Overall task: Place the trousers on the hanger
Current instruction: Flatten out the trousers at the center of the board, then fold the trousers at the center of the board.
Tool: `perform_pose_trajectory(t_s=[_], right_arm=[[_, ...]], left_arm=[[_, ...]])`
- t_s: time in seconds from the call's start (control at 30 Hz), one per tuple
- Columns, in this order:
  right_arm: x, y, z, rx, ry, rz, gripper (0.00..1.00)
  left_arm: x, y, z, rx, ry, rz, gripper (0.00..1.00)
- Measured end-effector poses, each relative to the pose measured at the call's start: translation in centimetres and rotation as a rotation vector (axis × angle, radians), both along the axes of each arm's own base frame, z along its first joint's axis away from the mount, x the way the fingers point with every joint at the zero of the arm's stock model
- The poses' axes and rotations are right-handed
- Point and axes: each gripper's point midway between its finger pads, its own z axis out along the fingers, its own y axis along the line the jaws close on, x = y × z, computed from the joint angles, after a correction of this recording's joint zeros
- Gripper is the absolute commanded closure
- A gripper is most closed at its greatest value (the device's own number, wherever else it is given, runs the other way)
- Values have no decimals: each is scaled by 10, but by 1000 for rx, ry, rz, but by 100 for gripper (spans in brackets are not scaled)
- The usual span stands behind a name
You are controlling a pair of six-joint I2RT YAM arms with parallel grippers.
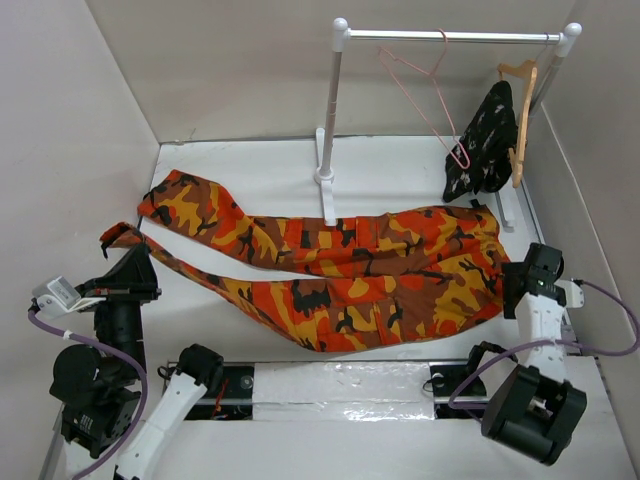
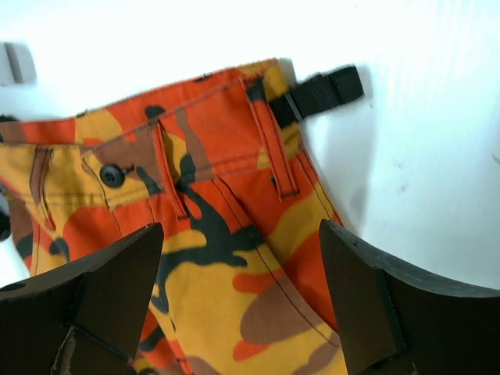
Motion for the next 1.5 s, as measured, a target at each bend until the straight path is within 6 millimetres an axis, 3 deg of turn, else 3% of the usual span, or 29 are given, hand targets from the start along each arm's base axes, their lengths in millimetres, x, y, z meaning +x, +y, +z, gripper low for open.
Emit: perform_pose_trajectory(t_s=[0.4,0.43,0.47,0.57,0.63,0.73,0.87,1.03,1.17,1.33,1.5], right_arm=[[-16,18,-26,107,71,-19,41],[-17,19,-31,119,89,-20,45],[-17,20,-35,132,106,-18,61],[-9,17,-44,151,132,-12,89],[-3,16,-45,150,130,-8,98],[1,18,-39,121,109,15,100],[7,13,-6,24,20,56,96],[16,-1,71,-149,-95,111,95],[0,0,121,-280,-210,144,97],[-27,13,154,-337,-264,181,96],[-28,12,167,-356,-199,241,97]], left_arm=[[0,2,-1,1,3,9,100],[0,3,-1,1,4,14,100],[0,4,-1,0,5,19,100],[0,4,-1,1,6,22,100],[0,4,-1,2,7,23,100],[1,4,-2,3,11,25,100],[4,3,-2,8,25,25,100],[2,1,15,-17,23,12,100],[-6,6,32,-48,-3,13,100],[-12,19,42,-82,-10,63,100],[4,17,29,-105,56,105,100]])
